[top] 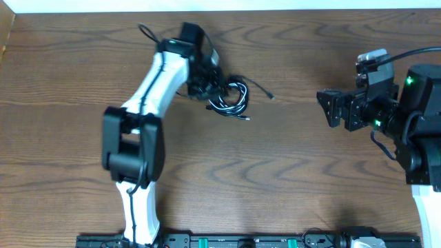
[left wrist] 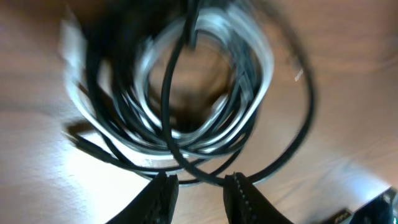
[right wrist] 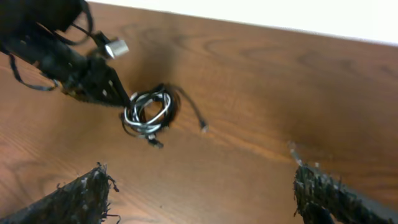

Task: Untangle cables

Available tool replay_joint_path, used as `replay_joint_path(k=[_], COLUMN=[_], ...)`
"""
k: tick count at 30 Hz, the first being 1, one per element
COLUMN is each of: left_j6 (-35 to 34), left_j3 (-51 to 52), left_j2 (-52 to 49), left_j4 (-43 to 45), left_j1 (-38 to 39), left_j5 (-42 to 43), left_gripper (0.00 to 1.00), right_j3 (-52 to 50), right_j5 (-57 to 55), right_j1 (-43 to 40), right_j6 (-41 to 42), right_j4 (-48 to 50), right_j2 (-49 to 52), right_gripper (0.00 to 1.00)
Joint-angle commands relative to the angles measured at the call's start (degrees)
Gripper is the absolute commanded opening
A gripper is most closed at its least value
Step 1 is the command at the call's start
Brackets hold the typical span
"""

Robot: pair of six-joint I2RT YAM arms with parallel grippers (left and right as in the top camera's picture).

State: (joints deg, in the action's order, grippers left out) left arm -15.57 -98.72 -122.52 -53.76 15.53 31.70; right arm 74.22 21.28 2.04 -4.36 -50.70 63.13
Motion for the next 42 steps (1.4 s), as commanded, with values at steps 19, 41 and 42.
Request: replay_joint_path(k=[19, 41, 42], left_j6=[7.19, -17.97, -19.28], left_j3=[-5.60, -2.56, -1.55], left_j2=[-1.33, 1.86, 1.86], left_j4=[-17.09, 1.60, 1.60], left_j1=[2.60, 4.68, 4.94], left_j5=[-11.89, -13.11, -13.99], left_gripper=[0.12, 0.97, 0.97], right_j3=[1.03, 1.03, 1.03], right_j5=[7.91, 9.55, 9.53], right_j1=[-0.07, -0.07, -0.07], right_j6=[4.74, 4.79, 4.79], right_j4=[-3.78, -2.08, -2.16], right_j2=[7.37, 12.52, 12.52], right_gripper=[0.57, 0.80, 0.80])
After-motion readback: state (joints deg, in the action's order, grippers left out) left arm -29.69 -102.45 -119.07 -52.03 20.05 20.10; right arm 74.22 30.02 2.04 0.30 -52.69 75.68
